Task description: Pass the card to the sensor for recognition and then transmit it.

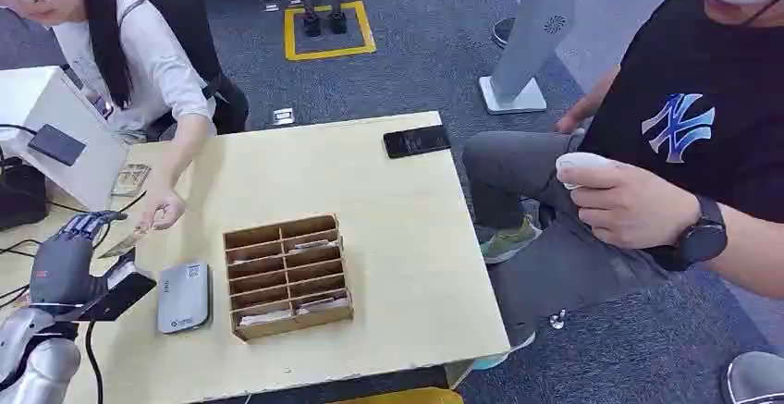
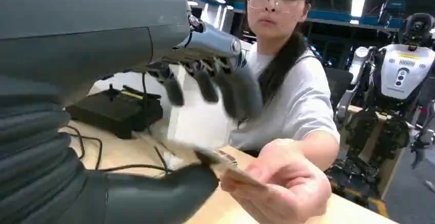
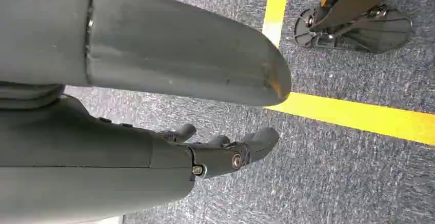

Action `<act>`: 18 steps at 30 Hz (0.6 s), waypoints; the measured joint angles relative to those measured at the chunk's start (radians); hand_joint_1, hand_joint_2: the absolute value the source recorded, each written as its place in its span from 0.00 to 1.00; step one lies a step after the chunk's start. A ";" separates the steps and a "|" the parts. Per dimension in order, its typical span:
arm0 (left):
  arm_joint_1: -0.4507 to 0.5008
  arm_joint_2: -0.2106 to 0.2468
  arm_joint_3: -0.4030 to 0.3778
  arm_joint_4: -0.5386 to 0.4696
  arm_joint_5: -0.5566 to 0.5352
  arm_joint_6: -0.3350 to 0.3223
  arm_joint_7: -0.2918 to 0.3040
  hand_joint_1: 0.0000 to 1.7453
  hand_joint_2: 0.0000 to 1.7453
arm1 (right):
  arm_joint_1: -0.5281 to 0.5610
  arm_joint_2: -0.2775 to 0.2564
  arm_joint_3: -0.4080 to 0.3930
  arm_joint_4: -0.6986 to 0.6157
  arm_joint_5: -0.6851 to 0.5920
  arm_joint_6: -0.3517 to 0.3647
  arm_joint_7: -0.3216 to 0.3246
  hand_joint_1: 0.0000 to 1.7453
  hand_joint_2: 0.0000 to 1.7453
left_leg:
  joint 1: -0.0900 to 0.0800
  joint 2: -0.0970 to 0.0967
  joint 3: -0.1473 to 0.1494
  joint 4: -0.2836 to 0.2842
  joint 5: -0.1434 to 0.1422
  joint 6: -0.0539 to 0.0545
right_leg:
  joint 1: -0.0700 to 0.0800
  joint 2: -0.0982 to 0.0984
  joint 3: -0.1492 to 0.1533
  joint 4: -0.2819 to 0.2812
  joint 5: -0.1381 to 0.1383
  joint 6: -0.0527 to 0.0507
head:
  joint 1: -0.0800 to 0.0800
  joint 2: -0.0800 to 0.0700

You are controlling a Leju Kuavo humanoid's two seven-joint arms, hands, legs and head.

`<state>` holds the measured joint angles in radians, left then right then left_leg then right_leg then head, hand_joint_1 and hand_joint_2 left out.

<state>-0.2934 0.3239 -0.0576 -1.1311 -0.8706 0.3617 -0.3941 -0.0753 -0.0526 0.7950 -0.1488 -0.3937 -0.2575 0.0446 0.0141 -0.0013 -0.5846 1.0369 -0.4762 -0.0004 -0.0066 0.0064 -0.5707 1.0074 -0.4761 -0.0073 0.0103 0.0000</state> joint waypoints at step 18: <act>0.002 0.000 0.001 -0.005 0.029 -0.003 -0.007 1.00 1.00 | 0.000 0.000 0.010 0.000 -0.016 -0.002 -0.001 0.00 0.00 | 0.000 0.000 0.000 0.000 0.000 0.000 | 0.000 0.000 0.000 0.000 0.000 0.000 | 0.000 0.000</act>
<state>-0.2918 0.3243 -0.0568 -1.1360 -0.8415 0.3582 -0.4010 -0.0754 -0.0526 0.8045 -0.1488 -0.4101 -0.2590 0.0435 0.0141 -0.0014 -0.5847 1.0369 -0.4762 -0.0004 -0.0066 0.0065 -0.5706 1.0075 -0.4761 -0.0073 0.0103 0.0000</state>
